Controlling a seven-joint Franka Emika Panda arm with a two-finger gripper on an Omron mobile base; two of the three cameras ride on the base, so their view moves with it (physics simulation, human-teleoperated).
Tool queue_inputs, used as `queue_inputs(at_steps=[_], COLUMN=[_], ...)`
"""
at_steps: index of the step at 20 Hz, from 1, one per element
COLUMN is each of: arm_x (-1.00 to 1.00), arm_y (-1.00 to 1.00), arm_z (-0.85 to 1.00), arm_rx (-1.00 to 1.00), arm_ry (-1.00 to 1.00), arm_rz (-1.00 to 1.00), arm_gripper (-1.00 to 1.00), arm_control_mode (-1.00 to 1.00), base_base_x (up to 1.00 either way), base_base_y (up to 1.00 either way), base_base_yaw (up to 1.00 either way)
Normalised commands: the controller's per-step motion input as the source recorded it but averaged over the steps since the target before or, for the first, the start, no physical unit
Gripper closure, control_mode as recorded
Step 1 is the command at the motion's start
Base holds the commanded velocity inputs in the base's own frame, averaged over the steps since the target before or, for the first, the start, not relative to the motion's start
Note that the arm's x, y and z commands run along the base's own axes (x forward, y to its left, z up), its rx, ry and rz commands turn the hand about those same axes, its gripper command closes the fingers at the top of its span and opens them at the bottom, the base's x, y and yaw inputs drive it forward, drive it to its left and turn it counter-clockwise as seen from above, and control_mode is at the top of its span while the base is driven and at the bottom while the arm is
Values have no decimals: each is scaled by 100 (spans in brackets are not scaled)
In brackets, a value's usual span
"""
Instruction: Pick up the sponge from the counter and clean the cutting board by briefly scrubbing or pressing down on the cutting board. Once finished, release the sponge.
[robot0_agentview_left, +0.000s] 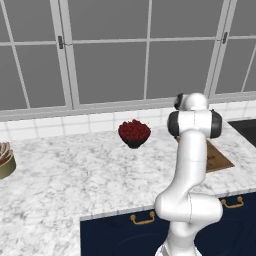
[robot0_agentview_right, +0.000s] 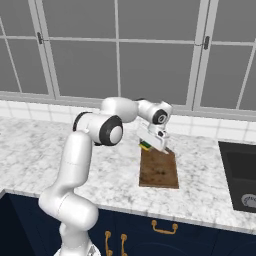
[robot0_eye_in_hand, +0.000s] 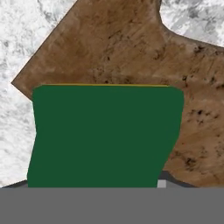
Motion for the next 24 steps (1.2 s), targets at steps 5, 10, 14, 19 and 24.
queue_inputs(at_steps=[5, 10, 14, 19, 24], arm_x=[23, 13, 14, 15, 8], arm_y=[47, 34, -37, -73, -59], arm_z=[-40, -98, -6, 2, -80], arm_rx=[0, -11, 3, 5, -1], arm_ry=[3, 23, 22, 7, 25], arm_rz=[0, 0, 0, -3, -2], arm_gripper=[100, 100, 100, 100, 100], arm_control_mode=[-100, -100, -100, -100, -100], base_base_x=[0, 0, 0, 0, 0], base_base_y=[0, 0, 0, 0, 0], base_base_yaw=[0, 0, 0, 0, 0])
